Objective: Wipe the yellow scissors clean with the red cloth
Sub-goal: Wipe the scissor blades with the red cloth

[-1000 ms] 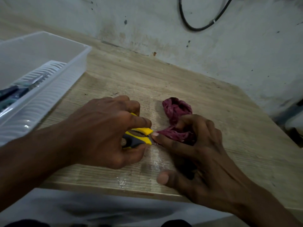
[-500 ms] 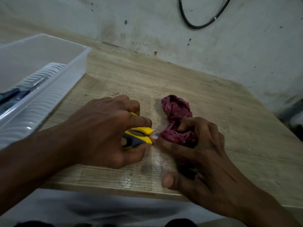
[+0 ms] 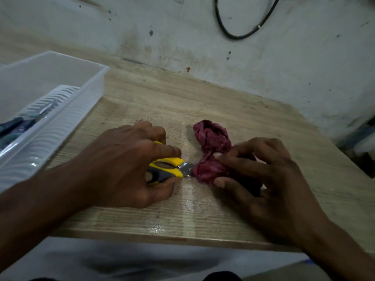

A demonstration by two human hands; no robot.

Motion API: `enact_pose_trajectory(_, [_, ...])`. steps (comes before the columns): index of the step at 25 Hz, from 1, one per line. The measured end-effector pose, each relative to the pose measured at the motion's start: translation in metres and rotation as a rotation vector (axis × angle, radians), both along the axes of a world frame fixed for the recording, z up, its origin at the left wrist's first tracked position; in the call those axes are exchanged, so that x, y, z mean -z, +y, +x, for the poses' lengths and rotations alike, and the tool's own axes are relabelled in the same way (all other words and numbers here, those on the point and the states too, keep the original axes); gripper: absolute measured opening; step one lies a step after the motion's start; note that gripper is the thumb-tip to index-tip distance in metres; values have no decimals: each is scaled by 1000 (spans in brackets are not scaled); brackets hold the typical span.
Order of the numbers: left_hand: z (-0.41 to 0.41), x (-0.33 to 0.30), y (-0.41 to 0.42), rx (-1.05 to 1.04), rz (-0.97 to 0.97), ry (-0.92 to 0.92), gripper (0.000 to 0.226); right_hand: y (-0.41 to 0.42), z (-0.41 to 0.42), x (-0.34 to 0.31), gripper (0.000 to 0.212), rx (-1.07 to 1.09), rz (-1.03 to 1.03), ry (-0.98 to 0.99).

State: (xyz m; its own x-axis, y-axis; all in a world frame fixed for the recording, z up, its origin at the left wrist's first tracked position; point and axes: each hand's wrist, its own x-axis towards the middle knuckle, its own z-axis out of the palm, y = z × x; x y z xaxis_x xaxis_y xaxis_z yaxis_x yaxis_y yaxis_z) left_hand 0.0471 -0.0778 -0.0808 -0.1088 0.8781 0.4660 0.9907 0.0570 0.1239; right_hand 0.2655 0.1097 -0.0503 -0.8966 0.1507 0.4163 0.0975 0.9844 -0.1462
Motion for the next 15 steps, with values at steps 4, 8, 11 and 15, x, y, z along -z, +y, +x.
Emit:
enact_pose_trajectory(4, [1,2,0,-18,20,36,48,0,-20,-7,26,-104,6,-51])
enact_pose_trajectory(8, [1,1,0,-37,5,49,46,-16,-46,4,15,-134,-49,26])
enact_pose_trajectory(11, [-2,1,2,-40,15,57,47,-14,-31,9,23,-160,129,-121])
enact_pose_trajectory(15, [-2,0,0,-50,-17,42,46,-22,-26,5,49,-44,216,-196])
